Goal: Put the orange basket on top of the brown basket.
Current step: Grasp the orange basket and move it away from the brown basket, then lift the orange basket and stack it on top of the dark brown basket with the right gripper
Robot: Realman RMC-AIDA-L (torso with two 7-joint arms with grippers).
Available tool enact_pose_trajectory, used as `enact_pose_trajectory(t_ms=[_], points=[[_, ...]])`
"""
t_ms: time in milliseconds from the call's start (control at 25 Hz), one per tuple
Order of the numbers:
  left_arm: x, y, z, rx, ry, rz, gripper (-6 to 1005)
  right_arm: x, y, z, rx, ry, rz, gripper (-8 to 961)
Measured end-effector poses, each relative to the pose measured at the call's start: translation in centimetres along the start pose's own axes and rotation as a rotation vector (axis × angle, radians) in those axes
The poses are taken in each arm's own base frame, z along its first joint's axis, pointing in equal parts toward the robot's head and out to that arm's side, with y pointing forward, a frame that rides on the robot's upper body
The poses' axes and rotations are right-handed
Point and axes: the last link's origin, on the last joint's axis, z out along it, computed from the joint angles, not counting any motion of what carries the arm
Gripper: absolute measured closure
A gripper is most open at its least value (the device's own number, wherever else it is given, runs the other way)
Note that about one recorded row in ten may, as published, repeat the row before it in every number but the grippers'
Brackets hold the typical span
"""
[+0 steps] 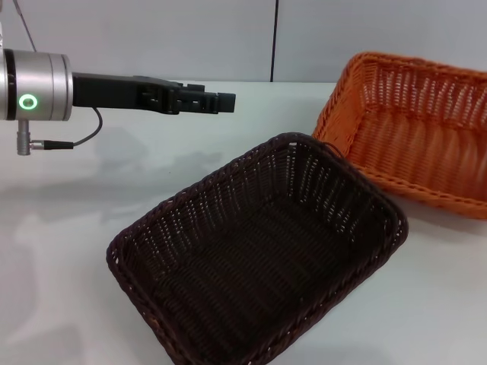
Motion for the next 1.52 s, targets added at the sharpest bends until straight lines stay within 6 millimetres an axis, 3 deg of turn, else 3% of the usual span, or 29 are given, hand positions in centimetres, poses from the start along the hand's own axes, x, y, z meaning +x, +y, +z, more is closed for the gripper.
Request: enact_pose_trajectory(t_ms=[360,720,840,1240,1520], points=[[0.5,-0.2,-0.3,0.004,0.041,-0.008,135,-0.8,0.4,-0.7,-0.072,-0.131,-0.08,693],[0.7,-0.4,-0.6,0.016,0.072,-0.018,135,-1.9,1.5,-2.7,-0.195,-0.331,-0.205,694],[0.6,-0.4,-0.6,0.016,0.083,-0.027,136,-2.0,1.7,-3.1,-0.224,-0.375,-0.216,758],[0.1,-0.4,-0.6,0.003,0.09,-0.048,136,-2.7,1.9,-3.5,-0.192,-0.377,-0.27,955],[-0.1,-0.4,-0.5,0.0,0.088,-0.054,136,-4.3,2.1,-3.9,-0.113,-0.246,-0.223,917]])
